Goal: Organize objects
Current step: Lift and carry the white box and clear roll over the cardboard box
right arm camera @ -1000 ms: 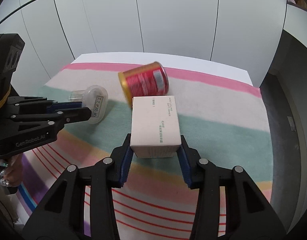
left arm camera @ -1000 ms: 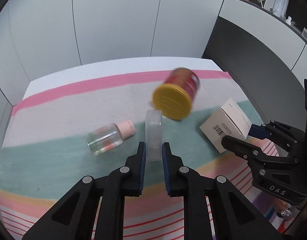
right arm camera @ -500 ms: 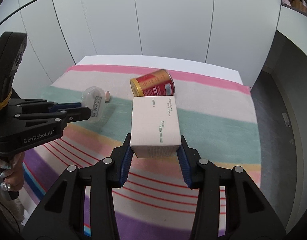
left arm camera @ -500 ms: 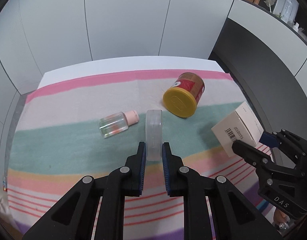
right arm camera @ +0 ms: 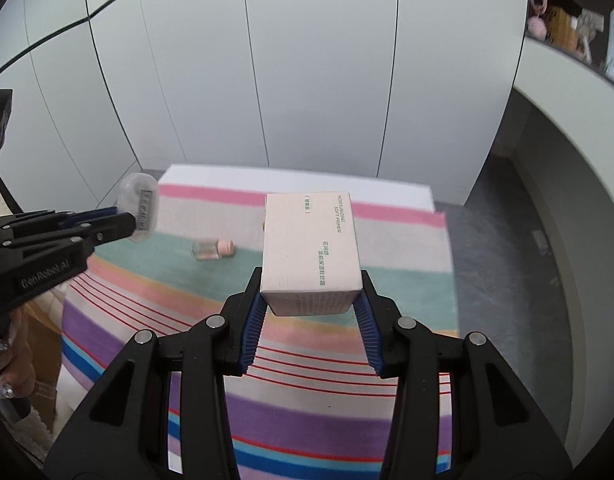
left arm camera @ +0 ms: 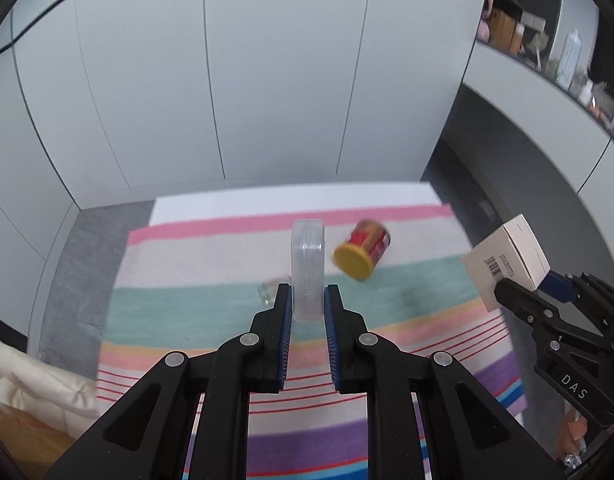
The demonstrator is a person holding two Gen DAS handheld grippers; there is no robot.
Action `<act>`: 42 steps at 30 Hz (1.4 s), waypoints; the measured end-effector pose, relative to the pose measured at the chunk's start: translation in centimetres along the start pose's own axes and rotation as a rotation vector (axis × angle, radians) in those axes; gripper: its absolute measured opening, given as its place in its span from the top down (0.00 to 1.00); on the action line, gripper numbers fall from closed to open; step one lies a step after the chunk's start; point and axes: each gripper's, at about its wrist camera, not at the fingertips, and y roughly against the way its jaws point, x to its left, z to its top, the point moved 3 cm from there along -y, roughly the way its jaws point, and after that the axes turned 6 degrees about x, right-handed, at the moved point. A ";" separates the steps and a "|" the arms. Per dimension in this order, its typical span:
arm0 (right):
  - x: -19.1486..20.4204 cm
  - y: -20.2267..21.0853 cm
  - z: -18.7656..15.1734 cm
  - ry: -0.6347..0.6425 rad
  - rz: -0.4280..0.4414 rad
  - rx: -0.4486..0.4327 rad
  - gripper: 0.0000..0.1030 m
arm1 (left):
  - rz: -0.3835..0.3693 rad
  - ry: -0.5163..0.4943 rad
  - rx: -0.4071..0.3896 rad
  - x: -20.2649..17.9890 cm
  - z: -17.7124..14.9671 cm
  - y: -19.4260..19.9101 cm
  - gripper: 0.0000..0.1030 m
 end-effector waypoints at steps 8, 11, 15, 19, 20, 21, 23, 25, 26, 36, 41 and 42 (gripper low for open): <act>1.5 7.4 2.3 -0.004 0.015 -0.073 0.57 | 0.020 0.007 -0.085 0.6 1.4 8.1 0.84; 2.2 9.6 3.0 0.001 0.030 -0.094 0.57 | 0.021 0.000 -0.111 0.4 2.0 10.8 0.84; 3.0 12.8 3.6 0.019 0.022 -0.127 0.57 | -0.001 0.019 -0.135 0.4 2.3 13.5 0.84; 3.5 15.0 4.3 0.028 0.016 -0.148 0.57 | 0.003 0.021 -0.143 0.0 2.4 15.8 0.84; 3.6 15.4 4.3 0.029 0.014 -0.152 0.57 | 0.006 0.018 -0.146 -0.2 2.4 16.1 0.84; 3.6 15.8 4.3 0.031 0.012 -0.156 0.57 | 0.006 0.015 -0.147 -0.2 2.3 16.5 0.84; 3.8 16.4 4.3 0.037 0.007 -0.162 0.57 | 0.002 0.014 -0.145 -0.4 2.0 17.0 0.84; 3.8 16.9 4.1 0.040 -0.003 -0.162 0.57 | -0.001 0.013 -0.140 -0.5 1.6 17.6 0.84; 3.8 17.1 4.0 0.041 -0.004 -0.161 0.57 | -0.002 0.013 -0.140 -0.6 1.4 17.8 0.84; 3.7 18.6 1.6 0.024 -0.011 -0.134 0.57 | -0.006 0.011 -0.122 0.0 -1.8 19.1 0.84; 2.9 19.4 -0.9 0.011 -0.024 -0.109 0.57 | -0.027 0.037 -0.078 1.0 -4.6 19.5 0.84; 2.7 19.6 -1.7 0.009 -0.029 -0.099 0.57 | -0.033 0.041 -0.069 1.2 -5.2 19.6 0.84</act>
